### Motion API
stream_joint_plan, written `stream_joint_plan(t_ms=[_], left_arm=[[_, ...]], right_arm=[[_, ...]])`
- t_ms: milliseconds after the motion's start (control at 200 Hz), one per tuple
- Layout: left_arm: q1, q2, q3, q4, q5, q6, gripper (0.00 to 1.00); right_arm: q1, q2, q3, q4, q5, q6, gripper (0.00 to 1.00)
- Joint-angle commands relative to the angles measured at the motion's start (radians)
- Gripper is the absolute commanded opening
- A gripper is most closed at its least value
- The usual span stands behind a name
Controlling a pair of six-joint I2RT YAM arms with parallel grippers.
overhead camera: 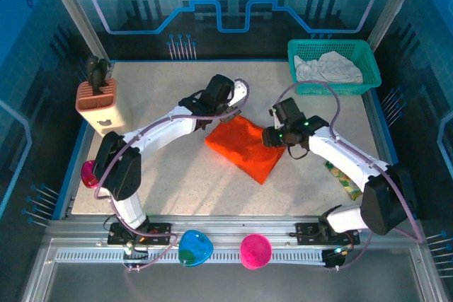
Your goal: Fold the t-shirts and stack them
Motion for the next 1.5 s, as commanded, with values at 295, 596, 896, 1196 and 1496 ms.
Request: stream_joint_plan(t_ms=[295, 596, 896, 1196, 1496], left_arm=[[0.017, 0.141, 0.012, -0.262, 0.162, -0.296, 0.8], [0.023, 0.152, -0.033, -0.275, 0.196, -0.286, 0.8], [0.027, 0.226, -0.048, -0.221, 0.205, -0.29, 0.72], [0.029, 0.284, -0.053, -0.186, 0.17, -0.354, 0.47], [0.076, 0.229, -0.178, -0.12, 0.13, -0.498, 0.1]], right_arm=[[0.059, -0.1, -0.22, 0.088, 0.129, 0.376, 0.8], [0.055, 0.004, -0.222, 0.191, 0.126, 0.417, 0.79], [0.052, 0.106, -0.211, 0.215, 0.13, 0.466, 0.75], [0.032, 0.208, -0.21, 0.28, 0.108, 0.445, 0.62], [-0.028, 0.313, -0.125, 0.325, 0.045, 0.312, 0.09]])
